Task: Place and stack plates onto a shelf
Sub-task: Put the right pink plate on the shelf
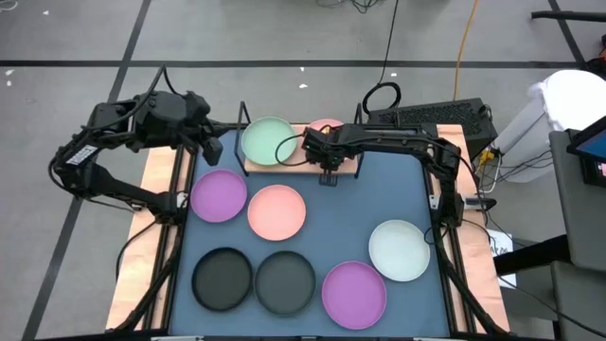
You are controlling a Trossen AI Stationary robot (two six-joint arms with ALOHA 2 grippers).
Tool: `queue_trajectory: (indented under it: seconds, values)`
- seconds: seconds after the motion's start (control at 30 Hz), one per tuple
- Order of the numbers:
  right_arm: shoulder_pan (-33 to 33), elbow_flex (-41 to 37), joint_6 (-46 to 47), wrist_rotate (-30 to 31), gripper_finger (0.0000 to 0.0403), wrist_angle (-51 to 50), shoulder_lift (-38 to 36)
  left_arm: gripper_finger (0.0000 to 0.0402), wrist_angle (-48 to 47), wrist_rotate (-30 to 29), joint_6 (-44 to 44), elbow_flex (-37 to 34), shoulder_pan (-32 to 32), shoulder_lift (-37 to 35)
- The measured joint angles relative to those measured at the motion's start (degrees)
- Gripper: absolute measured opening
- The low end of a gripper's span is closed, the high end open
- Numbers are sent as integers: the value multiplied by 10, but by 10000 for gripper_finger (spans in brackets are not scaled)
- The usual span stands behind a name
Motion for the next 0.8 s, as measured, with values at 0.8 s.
queue_trajectory:
  seconds: [0.8]
  values:
    - [0,-35,3,2,5,65,0,10,1,0,-11,0,0,14]
